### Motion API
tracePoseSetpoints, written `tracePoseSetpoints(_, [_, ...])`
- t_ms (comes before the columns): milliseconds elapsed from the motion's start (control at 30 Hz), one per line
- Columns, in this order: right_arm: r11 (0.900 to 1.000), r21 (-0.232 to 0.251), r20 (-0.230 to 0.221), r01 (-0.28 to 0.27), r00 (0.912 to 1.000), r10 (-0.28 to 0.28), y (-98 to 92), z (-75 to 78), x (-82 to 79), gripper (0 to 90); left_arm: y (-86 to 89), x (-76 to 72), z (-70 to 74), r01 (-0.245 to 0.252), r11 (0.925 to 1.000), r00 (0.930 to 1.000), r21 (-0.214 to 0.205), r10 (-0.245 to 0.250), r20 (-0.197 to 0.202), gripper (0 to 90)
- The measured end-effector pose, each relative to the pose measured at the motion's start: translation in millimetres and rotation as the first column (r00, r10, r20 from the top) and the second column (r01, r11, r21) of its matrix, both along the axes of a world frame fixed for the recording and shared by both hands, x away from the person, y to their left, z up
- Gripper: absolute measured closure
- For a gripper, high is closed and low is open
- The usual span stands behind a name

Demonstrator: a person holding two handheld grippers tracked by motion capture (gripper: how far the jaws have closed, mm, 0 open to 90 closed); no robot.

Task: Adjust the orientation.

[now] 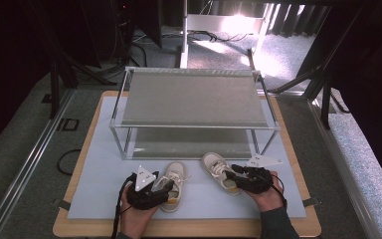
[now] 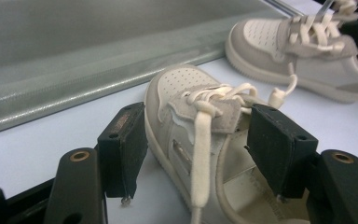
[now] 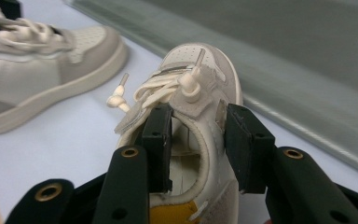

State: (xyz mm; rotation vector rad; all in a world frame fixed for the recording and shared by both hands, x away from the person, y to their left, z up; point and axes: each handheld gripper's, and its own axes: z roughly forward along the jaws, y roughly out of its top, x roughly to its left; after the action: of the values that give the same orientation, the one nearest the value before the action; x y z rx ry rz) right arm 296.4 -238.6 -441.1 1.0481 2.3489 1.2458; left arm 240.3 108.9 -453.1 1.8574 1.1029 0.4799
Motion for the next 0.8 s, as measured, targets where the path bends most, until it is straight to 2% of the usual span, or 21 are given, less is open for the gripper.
tracePoseSetpoints(100, [0.9997, 0.024, -0.022, -0.006, 0.9997, 0.006, 3.8, -1.9, -1.7, 62.5, 0.6, -1.6, 2.5, 0.02, 0.9995, 0.9998, -0.023, -0.02, 0.007, 36.8])
tracePoseSetpoints(167, [0.9993, 0.038, -0.034, 0.003, 0.9994, -0.002, 6.5, -2.8, -3.4, 62.3, 0.3, -3.0, 4.3, 0.036, 0.9991, 0.9993, -0.025, -0.035, 0.01, 35.7])
tracePoseSetpoints(267, [0.9985, 0.053, -0.052, -0.015, 0.9985, 0.018, 10.3, -3.9, -5.3, 62.0, -1.0, -5.0, 6.7, 0.064, 0.9976, 0.9979, -0.026, -0.063, 0.014, 32.3])
tracePoseSetpoints(400, [0.9975, 0.06, -0.064, -0.039, 0.9971, 0.042, 15.9, -4.4, -8.1, 61.5, -1.4, -6.3, 7.8, 0.098, 0.994, 0.9952, -0.049, -0.097, 0.012, 27.9])
tracePoseSetpoints(500, [0.997, 0.066, -0.066, -0.039, 0.9969, 0.043, 18.7, -5.0, -9.8, 59.9, -1.3, -6.1, 6.7, 0.122, 0.9911, 0.9924, -0.053, -0.123, -0.007, 24.0])
tracePoseSetpoints(567, [0.9968, 0.069, -0.075, -0.042, 0.9961, 0.047, 18.4, -6.3, -8.4, 54.5, -1.6, -6.0, 5.0, 0.135, 0.9897, 0.9905, -0.049, -0.136, -0.021, 21.1])
tracePoseSetpoints(633, [0.9983, 0.051, -0.077, -0.028, 0.9966, 0.031, 17.2, -8.6, -6.7, 51.3, -1.9, -5.7, 3.6, 0.146, 0.9878, 0.9886, -0.055, -0.148, -0.03, 17.3])
tracePoseSetpoints(700, [0.9956, 0.088, -0.084, -0.034, 0.9956, 0.041, 13.2, -8.1, -8.0, 48.2, -1.1, -5.6, 2.8, 0.158, 0.9852, 0.9864, -0.065, -0.161, -0.035, 15.0])
tracePoseSetpoints(800, [0.9925, 0.11, -0.043, -0.053, 0.9974, 0.058, 7.0, -2.9, -13.8, 42.0, -0.9, -6.2, 1.5, 0.171, 0.9824, 0.9837, -0.074, -0.175, -0.043, 12.5])
